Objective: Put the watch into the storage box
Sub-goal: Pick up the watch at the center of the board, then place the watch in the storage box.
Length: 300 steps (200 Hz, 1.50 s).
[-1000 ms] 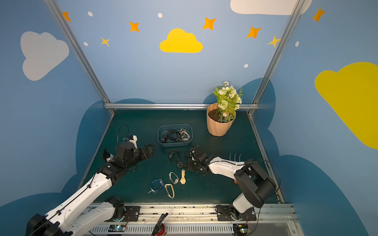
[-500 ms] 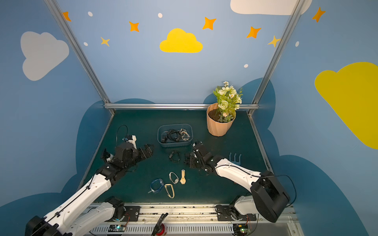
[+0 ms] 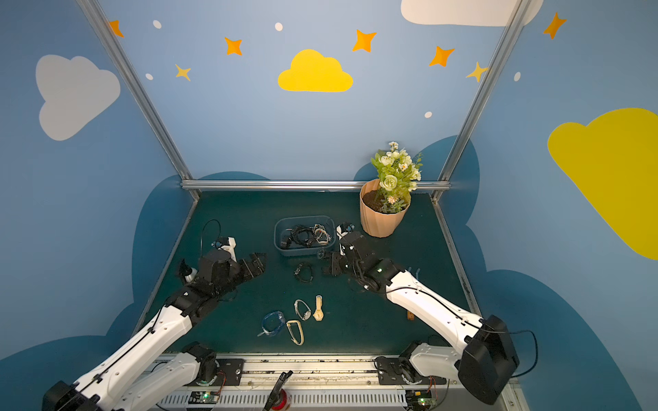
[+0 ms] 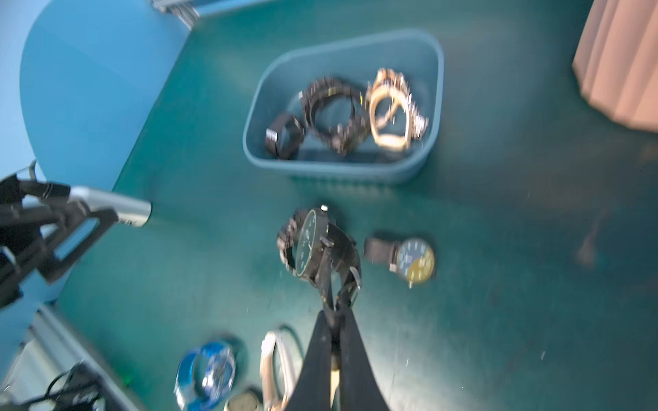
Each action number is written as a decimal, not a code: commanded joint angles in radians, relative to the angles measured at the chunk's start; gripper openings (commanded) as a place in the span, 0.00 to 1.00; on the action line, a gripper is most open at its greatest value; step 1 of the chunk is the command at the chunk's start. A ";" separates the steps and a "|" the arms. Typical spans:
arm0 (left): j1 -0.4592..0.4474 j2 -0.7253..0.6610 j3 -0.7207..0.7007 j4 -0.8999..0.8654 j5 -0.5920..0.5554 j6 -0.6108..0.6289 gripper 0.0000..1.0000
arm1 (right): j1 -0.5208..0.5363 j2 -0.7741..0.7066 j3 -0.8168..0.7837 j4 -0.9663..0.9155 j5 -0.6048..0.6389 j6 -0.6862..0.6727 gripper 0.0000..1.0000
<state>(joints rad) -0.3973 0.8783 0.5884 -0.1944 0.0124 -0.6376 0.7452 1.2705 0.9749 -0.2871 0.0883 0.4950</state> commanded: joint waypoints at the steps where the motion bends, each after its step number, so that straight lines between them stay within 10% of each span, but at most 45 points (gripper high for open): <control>1: 0.005 -0.027 -0.014 -0.043 -0.021 -0.002 1.00 | -0.032 0.071 0.072 0.025 0.011 -0.070 0.00; 124: 0.006 -0.219 -0.130 -0.146 -0.033 -0.051 1.00 | -0.164 0.491 0.400 0.056 -0.137 -0.204 0.00; 255: 0.010 -0.236 -0.139 -0.171 -0.035 -0.045 1.00 | -0.194 0.644 0.356 0.190 -0.219 -0.173 0.00; 300: 0.010 -0.230 -0.136 -0.168 -0.032 -0.045 1.00 | -0.205 0.618 0.351 0.173 -0.221 -0.151 0.44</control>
<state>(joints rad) -0.3927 0.6479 0.4599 -0.3504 -0.0128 -0.6865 0.5488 1.8992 1.3346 -0.1230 -0.1196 0.3317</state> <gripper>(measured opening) 0.998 0.334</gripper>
